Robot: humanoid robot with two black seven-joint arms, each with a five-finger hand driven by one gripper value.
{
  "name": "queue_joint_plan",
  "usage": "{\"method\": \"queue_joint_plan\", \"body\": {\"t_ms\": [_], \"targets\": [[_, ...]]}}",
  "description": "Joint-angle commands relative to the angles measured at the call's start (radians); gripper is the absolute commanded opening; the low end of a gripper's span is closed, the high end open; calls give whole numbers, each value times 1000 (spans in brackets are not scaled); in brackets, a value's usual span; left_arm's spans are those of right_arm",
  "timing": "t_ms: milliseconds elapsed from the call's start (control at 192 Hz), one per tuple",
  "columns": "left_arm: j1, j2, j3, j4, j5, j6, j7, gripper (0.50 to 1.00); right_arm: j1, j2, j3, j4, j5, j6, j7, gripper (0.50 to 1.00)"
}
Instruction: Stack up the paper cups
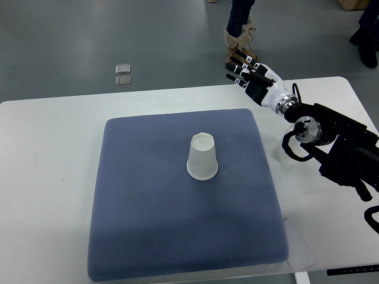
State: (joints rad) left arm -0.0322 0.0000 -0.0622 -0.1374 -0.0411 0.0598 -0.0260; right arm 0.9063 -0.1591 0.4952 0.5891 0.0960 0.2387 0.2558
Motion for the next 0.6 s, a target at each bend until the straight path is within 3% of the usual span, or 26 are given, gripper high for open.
{"method": "queue_joint_plan", "body": {"t_ms": [0, 292, 595], "targets": [[0, 0, 1, -2, 0, -1, 0, 1000, 13, -13, -15, 0, 1, 2, -6, 917], [0, 0, 1, -1, 0, 0, 0, 1000, 75, -71, -158, 1, 4, 7, -9, 917], [0, 0, 1, -2, 0, 0, 0, 1000, 322, -111, -593, 8, 25, 2, -10, 917]]}}
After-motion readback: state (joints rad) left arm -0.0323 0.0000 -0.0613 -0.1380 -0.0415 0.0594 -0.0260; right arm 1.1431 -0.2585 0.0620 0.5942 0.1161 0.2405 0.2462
